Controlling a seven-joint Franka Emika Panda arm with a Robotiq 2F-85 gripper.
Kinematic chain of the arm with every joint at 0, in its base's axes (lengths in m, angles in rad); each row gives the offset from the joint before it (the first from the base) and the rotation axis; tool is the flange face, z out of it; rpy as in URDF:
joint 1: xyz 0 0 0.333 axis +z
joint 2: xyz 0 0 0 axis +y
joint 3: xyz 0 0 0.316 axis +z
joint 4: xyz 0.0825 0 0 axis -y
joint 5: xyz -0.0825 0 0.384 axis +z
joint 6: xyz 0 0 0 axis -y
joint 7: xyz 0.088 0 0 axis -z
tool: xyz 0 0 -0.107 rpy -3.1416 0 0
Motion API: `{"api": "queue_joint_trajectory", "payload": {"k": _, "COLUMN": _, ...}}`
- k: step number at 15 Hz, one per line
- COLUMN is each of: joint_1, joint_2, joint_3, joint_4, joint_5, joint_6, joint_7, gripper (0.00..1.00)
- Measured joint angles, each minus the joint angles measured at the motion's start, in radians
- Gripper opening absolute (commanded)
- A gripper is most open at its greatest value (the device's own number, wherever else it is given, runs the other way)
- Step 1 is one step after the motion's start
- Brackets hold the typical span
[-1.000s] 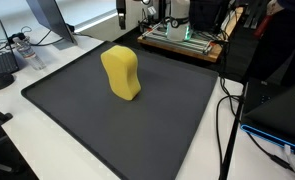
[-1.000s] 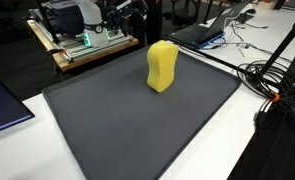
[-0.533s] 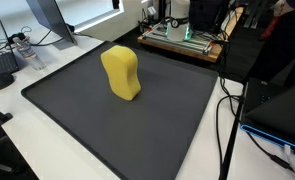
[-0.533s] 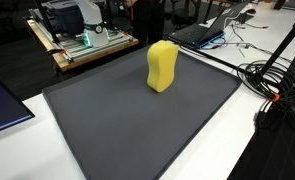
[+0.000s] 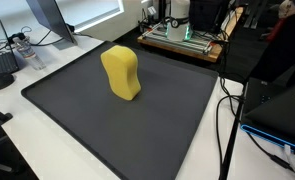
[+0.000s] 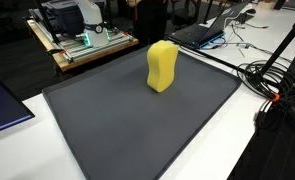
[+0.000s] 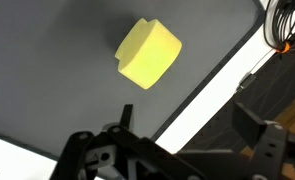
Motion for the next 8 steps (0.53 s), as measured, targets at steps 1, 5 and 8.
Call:
{"api": "queue_joint_trajectory", "payload": {"k": 1, "joint_1": 0.005, "joint_2": 0.045, "joint_3": 0.011, "joint_4": 0.056, "joint_5": -0.034, "joint_6": -0.031, "joint_7": 0.047, "gripper": 1.0}}
{"api": "queue_joint_trajectory", "payload": {"k": 5, "joint_1": 0.06, "joint_2": 0.218, "joint_3": 0.029, "joint_4": 0.273, "joint_5": -0.224, "joint_6": -0.184, "joint_7": 0.179, "gripper": 1.0}}
{"api": "queue_joint_trajectory", "payload": {"k": 8, "joint_1": 0.122, "joint_2": 0.337, "joint_3": 0.029, "joint_4": 0.43, "joint_5": -0.365, "joint_6": -0.335, "joint_7": 0.196, "gripper": 1.0}}
